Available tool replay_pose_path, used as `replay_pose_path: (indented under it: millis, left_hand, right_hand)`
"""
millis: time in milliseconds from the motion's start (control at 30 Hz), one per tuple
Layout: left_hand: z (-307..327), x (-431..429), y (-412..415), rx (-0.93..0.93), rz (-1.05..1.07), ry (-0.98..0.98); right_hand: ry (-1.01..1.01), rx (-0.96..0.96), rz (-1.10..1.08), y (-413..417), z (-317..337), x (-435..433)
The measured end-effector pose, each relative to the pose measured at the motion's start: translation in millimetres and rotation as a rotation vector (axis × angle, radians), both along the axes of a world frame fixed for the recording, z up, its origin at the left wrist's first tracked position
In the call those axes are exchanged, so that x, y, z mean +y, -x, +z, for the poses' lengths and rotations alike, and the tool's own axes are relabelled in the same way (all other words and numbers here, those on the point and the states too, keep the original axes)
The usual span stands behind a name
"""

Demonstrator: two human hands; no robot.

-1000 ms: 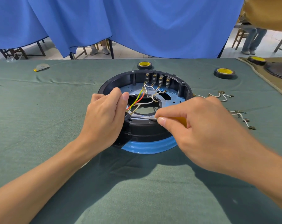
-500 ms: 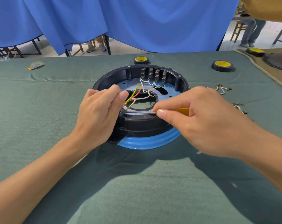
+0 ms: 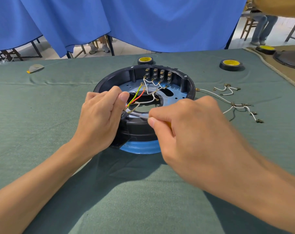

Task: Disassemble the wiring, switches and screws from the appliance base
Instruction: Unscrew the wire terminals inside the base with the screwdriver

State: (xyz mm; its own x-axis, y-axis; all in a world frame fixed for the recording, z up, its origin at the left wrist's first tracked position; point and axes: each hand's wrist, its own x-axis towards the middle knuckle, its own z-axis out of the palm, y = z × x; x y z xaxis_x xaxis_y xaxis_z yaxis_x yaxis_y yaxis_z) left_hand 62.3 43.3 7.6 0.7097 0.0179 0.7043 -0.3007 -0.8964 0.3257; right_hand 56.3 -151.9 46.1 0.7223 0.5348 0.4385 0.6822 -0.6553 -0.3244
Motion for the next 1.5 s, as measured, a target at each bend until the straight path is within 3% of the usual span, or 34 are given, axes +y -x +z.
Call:
replay_pose_path:
  millis: [200, 500, 767, 1033, 1167, 1367, 1500]
  left_hand:
    - [0, 0, 1, -0.004, 0.009, -0.006]
    - [-1, 2, 0, -0.008, 0.002, -0.011]
    - [-1, 0, 0, -0.005, 0.007, -0.007]
    - [0, 0, 1, -0.015, -0.016, -0.027]
    - [0, 0, 1, 0.007, 0.01, -0.023]
    - [1, -2, 0, -0.035, 0.01, -0.038]
    - [5, -2, 0, -0.012, -0.018, -0.087]
  right_hand:
    - [0.075, -0.025, -0.049, -1, -3, 5]
    - [-0.017, 0.151, 0.18, -11, 25, -11]
    - [0.074, -0.008, -0.034, 1, 5, 8]
    - [0.08, 0.036, 0.013, -2, 11, 3]
    - [0.096, 0.159, 0.006, -9, 31, -17]
    - [-0.169, 0.413, -0.064, -37, 56, -39]
    - [-0.112, 0.469, -0.072, -53, 53, -26]
